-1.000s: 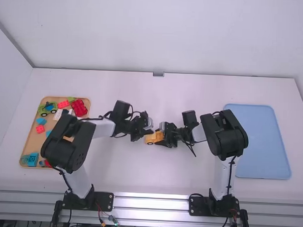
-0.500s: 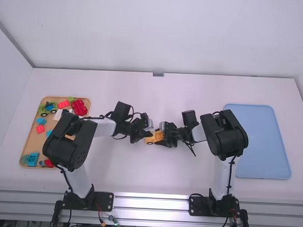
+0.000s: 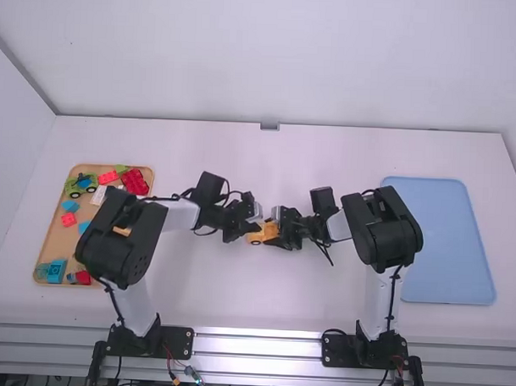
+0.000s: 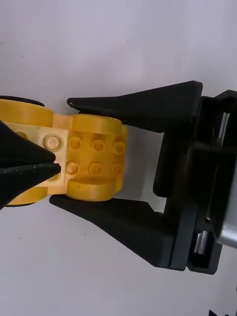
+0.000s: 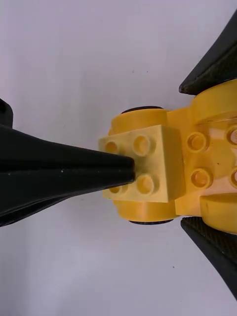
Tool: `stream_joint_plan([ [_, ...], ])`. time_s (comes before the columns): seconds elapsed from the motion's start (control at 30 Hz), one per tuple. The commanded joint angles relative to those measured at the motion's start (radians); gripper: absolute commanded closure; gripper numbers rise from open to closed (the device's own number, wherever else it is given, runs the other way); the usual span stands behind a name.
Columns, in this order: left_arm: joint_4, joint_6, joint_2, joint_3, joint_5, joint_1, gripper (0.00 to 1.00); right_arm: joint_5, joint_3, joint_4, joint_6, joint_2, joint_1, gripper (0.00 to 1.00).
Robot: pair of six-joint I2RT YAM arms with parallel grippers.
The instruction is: Assemble lego blocks to make yellow taxi
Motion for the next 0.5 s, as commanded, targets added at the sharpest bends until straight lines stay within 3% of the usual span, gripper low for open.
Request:
stream_joint_plan([
  [0.0,-0.054,0.074,0.062,-0.013,-0.115,-0.001,0.98,0.032,0.000,-0.011,0.003,0.015,-0.003,0.55],
  [0.27,-0.301,0.080,-0.066,0.147,-0.114,0.027,0.99,0.032,0.000,-0.011,0.003,0.015,-0.004,0.54],
  [0.37,-0.338,0.068,-0.126,0.206,-0.024,0.052,0.98,0.039,0.001,0.008,0.047,0.015,-0.004,0.52],
  [0.4,-0.333,0.043,-0.150,0.224,0.009,0.068,0.79,0.047,0.000,0.025,0.080,0.015,-0.005,0.51],
  [0.43,-0.321,0.003,-0.162,0.237,0.022,0.084,0.01,0.060,0.000,0.035,0.092,0.015,-0.004,0.51],
  [0.47,-0.314,-0.022,-0.166,0.243,0.026,0.093,0.00,0.066,0.000,0.041,0.098,0.015,-0.003,0.51],
])
